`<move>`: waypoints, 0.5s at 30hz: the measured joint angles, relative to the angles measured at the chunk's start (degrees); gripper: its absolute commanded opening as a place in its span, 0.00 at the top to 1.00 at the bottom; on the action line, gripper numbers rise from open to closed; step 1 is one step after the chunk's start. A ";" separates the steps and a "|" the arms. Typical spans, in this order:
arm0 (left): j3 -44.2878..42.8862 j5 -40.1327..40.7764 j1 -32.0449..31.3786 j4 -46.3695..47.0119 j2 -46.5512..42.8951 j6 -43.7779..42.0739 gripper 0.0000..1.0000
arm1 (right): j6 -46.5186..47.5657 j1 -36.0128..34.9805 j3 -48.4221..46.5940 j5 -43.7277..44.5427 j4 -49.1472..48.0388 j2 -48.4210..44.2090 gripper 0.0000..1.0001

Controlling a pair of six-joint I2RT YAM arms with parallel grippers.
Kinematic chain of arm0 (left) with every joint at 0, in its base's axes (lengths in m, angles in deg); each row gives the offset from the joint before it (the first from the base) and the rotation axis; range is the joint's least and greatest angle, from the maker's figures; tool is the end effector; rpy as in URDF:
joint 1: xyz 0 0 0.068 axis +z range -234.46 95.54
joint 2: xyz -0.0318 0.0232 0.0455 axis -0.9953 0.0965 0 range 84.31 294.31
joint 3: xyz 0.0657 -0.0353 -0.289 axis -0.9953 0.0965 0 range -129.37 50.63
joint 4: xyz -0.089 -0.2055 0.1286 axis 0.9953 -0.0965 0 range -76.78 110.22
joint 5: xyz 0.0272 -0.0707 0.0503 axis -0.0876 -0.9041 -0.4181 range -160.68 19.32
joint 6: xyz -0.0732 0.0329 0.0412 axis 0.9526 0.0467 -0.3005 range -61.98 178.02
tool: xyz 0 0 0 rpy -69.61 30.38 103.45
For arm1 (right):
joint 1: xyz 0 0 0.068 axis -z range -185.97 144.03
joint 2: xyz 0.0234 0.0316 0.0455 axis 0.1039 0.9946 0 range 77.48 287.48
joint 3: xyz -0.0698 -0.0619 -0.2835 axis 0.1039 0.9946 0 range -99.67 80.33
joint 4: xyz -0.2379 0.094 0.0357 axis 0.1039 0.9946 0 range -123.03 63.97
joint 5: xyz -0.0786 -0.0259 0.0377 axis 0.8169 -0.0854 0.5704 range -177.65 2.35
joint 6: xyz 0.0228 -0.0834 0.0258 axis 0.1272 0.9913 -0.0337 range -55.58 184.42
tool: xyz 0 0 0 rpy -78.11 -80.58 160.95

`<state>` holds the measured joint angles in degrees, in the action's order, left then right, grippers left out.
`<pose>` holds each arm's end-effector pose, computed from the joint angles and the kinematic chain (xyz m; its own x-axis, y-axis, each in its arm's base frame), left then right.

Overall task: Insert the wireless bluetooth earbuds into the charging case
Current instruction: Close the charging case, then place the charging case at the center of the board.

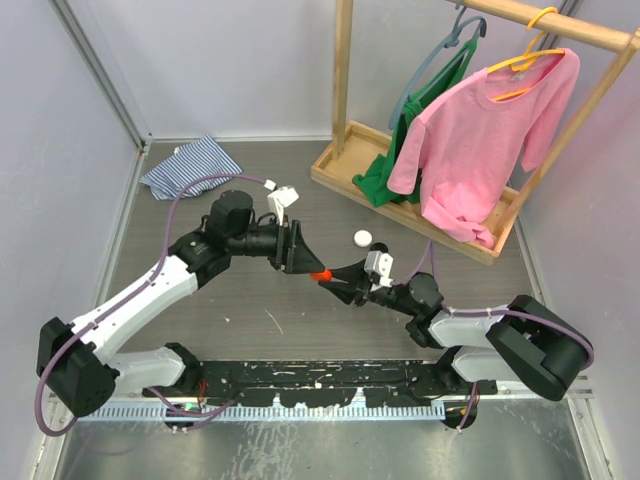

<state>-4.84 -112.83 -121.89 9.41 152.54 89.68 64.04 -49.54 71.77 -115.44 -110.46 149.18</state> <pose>0.1924 -0.2154 0.3349 -0.7631 0.0941 -0.6393 0.6327 0.3104 -0.7095 0.1425 0.1873 0.2367 0.1726 0.1723 -0.9698 -0.9383 0.3282 -0.1087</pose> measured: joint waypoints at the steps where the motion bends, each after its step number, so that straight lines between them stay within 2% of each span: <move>1: -0.02 1.31 0.24 -1.62 -0.74 -0.92 0.40 | -0.17 0.13 -0.31 0.24 0.50 0.22 0.99; 8: -3.26 17.16 1.99 -15.80 -6.62 -7.98 0.26 | -3.34 0.57 -2.58 3.61 6.58 0.28 0.99; 15: -6.58 33.75 2.32 -27.43 -13.77 -14.80 0.17 | -7.21 0.85 -4.57 10.45 22.10 -5.20 0.99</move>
<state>-11.42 -79.08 -119.58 -18.02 138.77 74.88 56.83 -48.69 67.21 -104.99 -88.36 143.98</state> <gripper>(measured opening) 0.800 0.323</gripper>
